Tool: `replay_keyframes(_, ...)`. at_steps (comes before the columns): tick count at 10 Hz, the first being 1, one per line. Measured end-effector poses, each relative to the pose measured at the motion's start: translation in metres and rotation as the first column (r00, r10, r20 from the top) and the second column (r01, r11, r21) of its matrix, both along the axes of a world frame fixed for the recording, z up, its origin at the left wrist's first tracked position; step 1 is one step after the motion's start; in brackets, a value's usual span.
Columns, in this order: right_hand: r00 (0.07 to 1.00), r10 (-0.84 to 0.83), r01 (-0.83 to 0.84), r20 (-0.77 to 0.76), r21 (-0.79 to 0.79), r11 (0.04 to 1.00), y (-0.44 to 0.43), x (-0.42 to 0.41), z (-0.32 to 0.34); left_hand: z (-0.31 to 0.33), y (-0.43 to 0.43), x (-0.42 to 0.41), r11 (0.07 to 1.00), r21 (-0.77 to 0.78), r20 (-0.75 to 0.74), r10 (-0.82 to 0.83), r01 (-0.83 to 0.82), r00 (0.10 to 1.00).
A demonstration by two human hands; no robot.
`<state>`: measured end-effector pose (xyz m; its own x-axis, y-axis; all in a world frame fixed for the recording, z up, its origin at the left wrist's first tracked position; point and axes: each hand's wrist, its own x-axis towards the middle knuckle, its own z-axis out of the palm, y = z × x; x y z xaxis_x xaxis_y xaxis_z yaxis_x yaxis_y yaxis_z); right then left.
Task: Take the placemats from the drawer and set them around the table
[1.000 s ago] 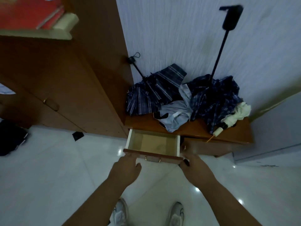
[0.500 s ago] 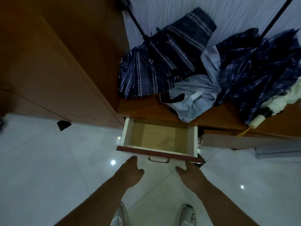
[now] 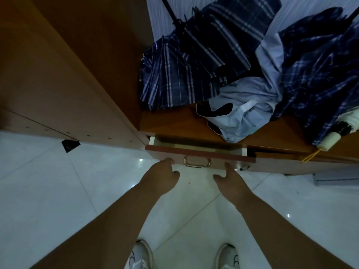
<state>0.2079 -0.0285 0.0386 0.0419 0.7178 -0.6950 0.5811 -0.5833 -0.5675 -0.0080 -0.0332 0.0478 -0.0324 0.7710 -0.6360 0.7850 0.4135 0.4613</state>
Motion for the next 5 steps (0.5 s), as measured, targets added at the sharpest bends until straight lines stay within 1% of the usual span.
replay_keyframes(1,0.991,-0.121,0.121,-0.049,-0.005,0.993,0.012,-0.001,-0.015,-0.012,0.007,0.002,0.997,-0.062,0.011,-0.044,0.045,0.999)
replay_keyframes(2,0.963,-0.223,0.220,-0.149,-0.037,0.975,0.024,-0.002,-0.025,-0.024,0.015,0.005,0.999,-0.046,0.046,0.003,-0.001,0.999)
replay_keyframes(3,0.991,-0.109,0.109,-0.079,-0.010,0.994,0.037,-0.001,-0.025,-0.037,0.020,0.001,1.000,-0.021,0.015,0.002,-0.002,1.000)
replay_keyframes(4,0.989,-0.088,0.094,-0.119,0.040,0.995,0.046,-0.003,-0.015,-0.037,0.023,-0.001,0.998,0.044,-0.003,-0.041,0.041,0.999)
replay_keyframes(5,0.989,-0.044,0.058,-0.138,0.103,0.993,0.044,-0.002,-0.005,-0.019,0.030,-0.001,0.994,0.099,0.000,-0.043,0.042,0.999)
